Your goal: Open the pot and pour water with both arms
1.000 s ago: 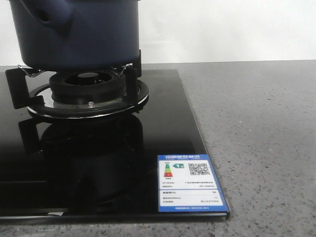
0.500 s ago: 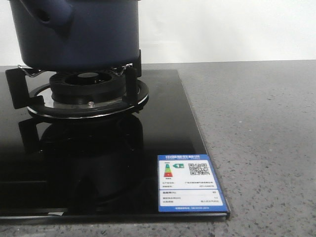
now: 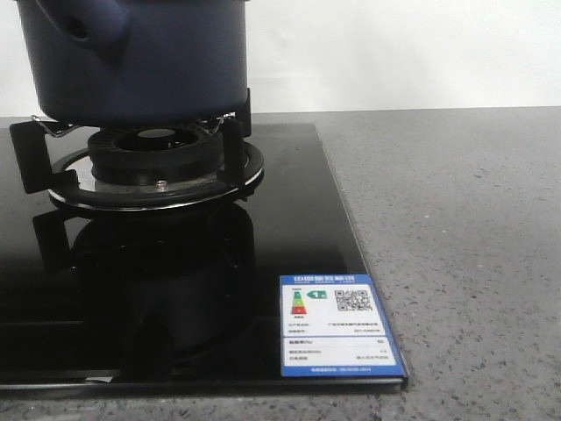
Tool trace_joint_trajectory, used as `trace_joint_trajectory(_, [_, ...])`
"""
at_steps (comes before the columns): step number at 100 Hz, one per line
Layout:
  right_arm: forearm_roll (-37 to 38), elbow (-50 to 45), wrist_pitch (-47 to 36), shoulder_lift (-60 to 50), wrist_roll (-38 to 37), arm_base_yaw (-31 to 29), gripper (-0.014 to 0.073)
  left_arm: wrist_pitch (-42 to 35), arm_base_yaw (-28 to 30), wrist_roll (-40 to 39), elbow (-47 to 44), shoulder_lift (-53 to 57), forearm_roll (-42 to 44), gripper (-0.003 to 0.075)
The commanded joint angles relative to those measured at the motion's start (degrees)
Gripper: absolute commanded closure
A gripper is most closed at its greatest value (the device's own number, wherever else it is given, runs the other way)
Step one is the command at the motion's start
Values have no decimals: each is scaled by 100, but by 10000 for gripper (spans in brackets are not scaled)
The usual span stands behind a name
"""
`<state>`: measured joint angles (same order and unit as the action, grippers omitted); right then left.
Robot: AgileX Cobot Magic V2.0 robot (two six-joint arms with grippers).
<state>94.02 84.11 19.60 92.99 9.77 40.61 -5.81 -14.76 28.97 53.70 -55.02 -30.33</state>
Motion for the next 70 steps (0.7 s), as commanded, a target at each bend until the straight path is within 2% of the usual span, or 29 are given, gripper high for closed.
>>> trace_joint_trajectory(1, [222,227,56,-266,-25,9,331,-542,14,2,211,123,52,404])
trace_joint_trajectory(22, [211,227,67,-266,-36,9,331,-542,14,2,211,123,52,404])
trace_joint_trajectory(37, [-170,227,105,-266,-163,9,331,-542,14,2,211,123,52,404])
trace_joint_trajectory(51, [-291,227,355,-266,-977,9,331,-542,14,2,211,123,52,404])
trace_joint_trajectory(70, [-412,227,628,-314,-2519,-3,331,-542,14,2,211,123,52,404])
